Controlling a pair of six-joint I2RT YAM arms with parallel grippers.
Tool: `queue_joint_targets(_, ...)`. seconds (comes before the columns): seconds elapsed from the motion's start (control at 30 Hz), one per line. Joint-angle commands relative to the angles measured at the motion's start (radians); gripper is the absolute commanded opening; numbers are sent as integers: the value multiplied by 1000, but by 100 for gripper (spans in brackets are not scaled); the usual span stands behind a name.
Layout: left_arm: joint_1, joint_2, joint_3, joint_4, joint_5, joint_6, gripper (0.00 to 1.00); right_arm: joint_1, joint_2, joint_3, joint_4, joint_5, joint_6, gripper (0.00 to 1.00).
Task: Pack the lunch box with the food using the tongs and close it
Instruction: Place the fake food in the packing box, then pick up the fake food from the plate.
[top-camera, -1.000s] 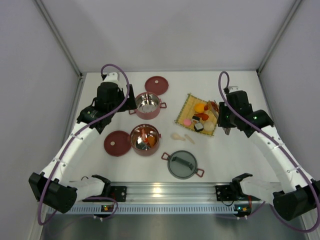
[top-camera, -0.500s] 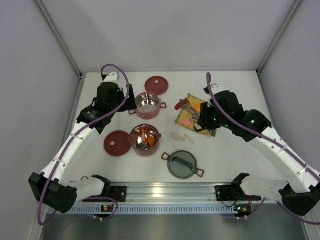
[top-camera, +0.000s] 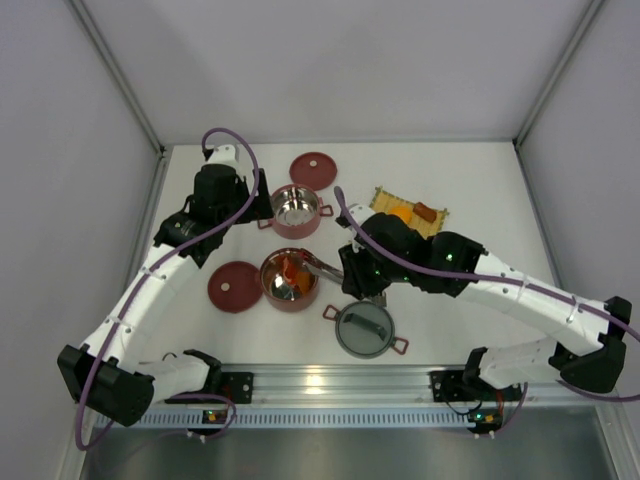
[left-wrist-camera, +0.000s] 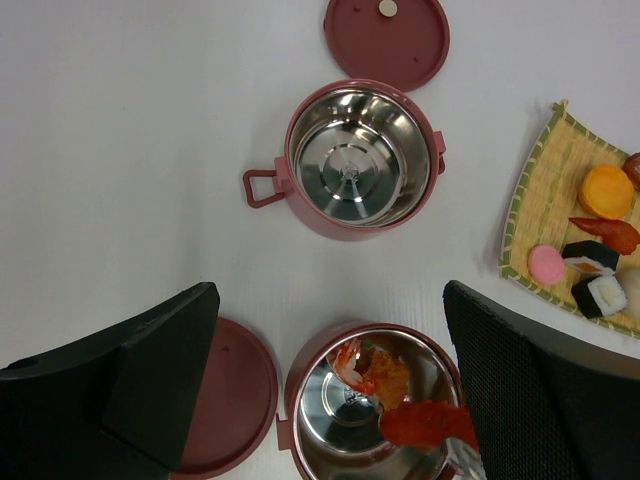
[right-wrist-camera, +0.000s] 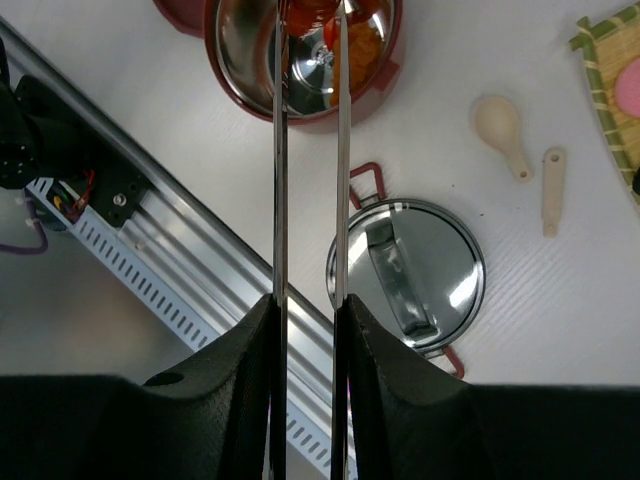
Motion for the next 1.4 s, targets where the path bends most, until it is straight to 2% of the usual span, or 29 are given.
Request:
queue_joint_targets(0.0, -3, -15, -4, 18, -4, -6, 99, 52, 19, 54, 79, 27, 30, 16)
queue_joint_targets(0.6, -3, -13, -7, 18, -4, -6, 99, 80, 33, 66, 68, 59, 30, 39)
queue_joint_targets(0.8, -3, -13, -7, 20, -4, -6, 99, 80, 32, 77, 60, 90, 27, 41)
queue_joint_targets(0.97, -3, -15, -6, 20, -2, -4, 99, 65, 30, 108, 19, 181, 25, 42)
queue_joint_targets(1.07, -3, -16, -6, 20, -2, -4, 99, 11, 18, 109, 5, 214, 19, 43)
queue_joint_targets(1.37, -2, -21, -6, 18, -1, -1, 99, -320, -25, 53, -15, 353, -50, 42)
